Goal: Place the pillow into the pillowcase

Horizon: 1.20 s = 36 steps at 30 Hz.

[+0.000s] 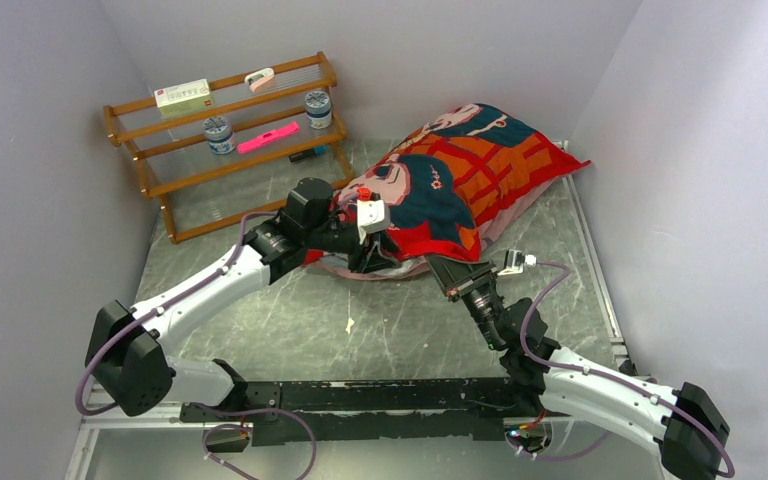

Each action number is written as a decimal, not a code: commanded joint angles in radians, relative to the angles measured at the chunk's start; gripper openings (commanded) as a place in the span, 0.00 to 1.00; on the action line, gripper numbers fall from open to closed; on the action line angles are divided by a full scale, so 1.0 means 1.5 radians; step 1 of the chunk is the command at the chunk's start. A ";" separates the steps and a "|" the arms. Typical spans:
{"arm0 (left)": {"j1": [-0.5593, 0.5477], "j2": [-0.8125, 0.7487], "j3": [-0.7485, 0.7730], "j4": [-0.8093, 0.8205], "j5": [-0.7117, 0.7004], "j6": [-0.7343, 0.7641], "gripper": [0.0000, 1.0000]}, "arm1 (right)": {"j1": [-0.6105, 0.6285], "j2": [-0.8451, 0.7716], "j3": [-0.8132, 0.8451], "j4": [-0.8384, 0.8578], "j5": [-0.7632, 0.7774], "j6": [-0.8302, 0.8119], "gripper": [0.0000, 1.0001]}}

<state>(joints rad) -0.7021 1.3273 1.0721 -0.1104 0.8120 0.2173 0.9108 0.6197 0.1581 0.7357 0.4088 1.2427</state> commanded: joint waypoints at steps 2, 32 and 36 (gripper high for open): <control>-0.014 0.013 0.028 0.035 -0.016 0.024 0.40 | 0.002 -0.007 0.039 0.102 -0.006 0.021 0.00; -0.117 -0.019 0.010 0.085 -0.271 -0.069 0.05 | 0.002 0.027 0.051 0.237 -0.018 0.035 0.00; -0.117 -0.015 0.014 0.078 -0.290 -0.102 0.05 | 0.002 0.015 0.055 0.232 -0.011 0.015 0.00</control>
<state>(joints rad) -0.8722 1.3128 1.0496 0.0341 0.4416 0.1276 0.9096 0.6834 0.1608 0.8871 0.3988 1.2831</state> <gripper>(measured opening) 0.068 0.017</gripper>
